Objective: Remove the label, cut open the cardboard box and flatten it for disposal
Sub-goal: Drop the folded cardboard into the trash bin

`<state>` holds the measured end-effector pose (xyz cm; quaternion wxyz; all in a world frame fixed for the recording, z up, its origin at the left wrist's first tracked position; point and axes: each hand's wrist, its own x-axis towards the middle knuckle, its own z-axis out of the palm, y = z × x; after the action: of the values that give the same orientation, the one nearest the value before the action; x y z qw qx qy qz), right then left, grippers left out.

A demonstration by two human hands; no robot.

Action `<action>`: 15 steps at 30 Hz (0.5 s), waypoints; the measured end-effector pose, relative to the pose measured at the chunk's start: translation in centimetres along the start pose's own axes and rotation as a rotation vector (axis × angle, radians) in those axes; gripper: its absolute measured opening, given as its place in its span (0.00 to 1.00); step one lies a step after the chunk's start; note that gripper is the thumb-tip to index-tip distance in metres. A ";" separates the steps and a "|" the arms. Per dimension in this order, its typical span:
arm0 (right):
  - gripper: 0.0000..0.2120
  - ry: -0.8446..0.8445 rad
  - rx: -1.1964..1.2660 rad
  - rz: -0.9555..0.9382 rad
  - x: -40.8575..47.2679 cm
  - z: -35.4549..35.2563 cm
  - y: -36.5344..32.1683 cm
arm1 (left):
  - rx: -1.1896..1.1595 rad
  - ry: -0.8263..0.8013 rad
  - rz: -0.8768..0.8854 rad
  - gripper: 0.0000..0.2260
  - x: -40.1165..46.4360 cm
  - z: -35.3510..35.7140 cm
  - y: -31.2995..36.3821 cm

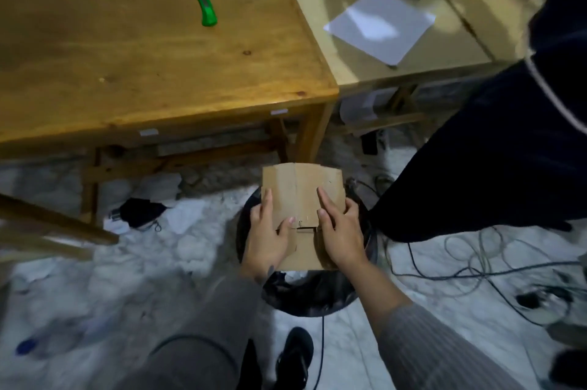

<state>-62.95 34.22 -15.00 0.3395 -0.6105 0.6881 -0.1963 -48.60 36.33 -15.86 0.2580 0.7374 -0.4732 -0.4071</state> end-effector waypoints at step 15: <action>0.28 -0.235 0.027 0.300 11.8 23.3 27.4 | -0.073 -0.196 -0.319 0.34 16.8 23.2 -24.7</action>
<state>-66.14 31.00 -52.58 0.4510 -0.5153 0.7243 -0.0799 -52.43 31.57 -53.16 0.1695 0.7501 -0.3580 -0.5297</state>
